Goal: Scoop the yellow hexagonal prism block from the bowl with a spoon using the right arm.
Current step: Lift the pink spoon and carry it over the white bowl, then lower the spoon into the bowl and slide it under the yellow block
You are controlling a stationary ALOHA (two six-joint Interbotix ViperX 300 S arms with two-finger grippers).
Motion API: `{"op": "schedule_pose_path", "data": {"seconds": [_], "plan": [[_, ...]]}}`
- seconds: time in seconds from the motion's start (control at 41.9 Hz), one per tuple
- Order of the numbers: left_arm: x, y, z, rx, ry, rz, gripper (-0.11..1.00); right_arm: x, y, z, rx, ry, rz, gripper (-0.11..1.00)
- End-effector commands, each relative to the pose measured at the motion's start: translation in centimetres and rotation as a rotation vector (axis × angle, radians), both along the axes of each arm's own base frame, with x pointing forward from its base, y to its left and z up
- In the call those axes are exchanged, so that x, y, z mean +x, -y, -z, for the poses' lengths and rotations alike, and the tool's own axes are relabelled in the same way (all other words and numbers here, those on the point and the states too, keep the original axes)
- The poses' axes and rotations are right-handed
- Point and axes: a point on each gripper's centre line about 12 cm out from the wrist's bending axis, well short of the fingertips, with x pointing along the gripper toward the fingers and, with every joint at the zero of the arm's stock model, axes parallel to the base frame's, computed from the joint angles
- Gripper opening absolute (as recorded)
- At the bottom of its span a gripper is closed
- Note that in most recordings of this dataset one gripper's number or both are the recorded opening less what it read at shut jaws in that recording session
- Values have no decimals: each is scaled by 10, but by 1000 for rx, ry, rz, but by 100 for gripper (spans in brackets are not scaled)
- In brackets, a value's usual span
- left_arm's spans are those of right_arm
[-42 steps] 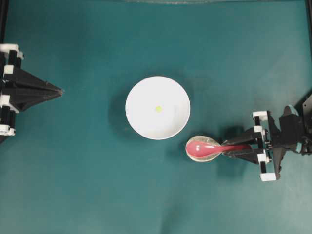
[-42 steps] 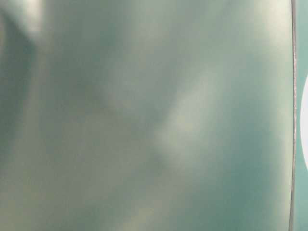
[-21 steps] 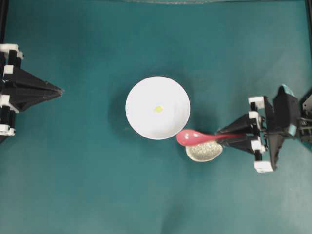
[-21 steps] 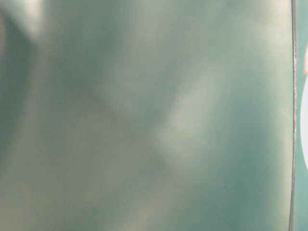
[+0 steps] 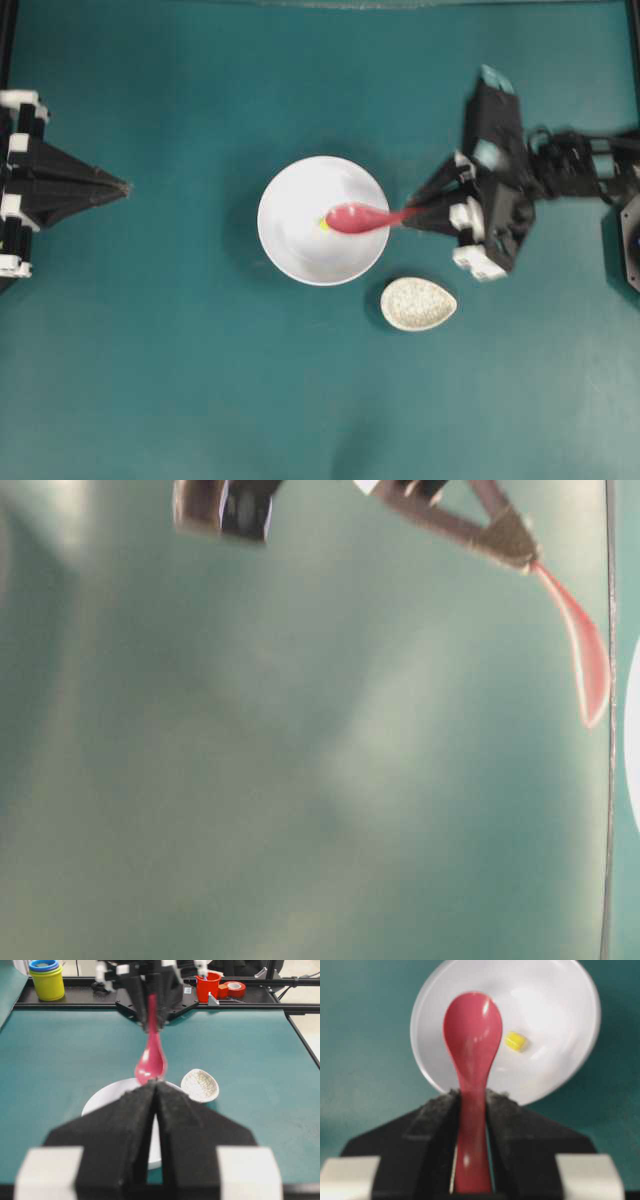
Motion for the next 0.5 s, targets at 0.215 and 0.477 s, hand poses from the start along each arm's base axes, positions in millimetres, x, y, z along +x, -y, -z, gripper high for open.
{"op": "schedule_pose_path", "data": {"seconds": [0.215,0.477], "plan": [[3,0,-5,3,14,2,0,35,19,-17,70,-211,-82,24],[3,0,-5,3,12,2,0,57,28,-12,51,-386,-85,24]]}}
